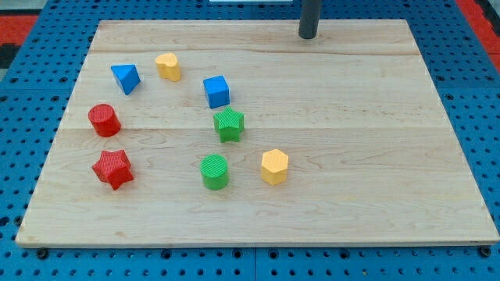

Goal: Move your arm to the right side of the yellow hexagon

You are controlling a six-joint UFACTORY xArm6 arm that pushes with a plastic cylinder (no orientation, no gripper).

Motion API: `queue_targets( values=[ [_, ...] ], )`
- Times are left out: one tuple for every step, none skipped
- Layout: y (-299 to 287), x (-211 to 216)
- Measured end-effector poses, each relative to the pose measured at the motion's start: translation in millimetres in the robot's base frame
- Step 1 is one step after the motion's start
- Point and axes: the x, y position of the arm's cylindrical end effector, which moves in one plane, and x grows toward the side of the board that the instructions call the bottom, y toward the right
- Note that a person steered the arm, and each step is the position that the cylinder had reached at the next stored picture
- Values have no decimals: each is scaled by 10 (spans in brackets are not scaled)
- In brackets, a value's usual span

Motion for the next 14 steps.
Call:
queue_targets(
  values=[
    [89,370],
    [226,962],
    [247,1723],
    [215,2198],
    [253,2277],
    [458,2277],
    [598,2277],
    [759,2277],
    [854,2277],
    [876,2613],
    [812,2719],
    [538,2834],
    [263,2834],
    [74,2910]
  ],
)
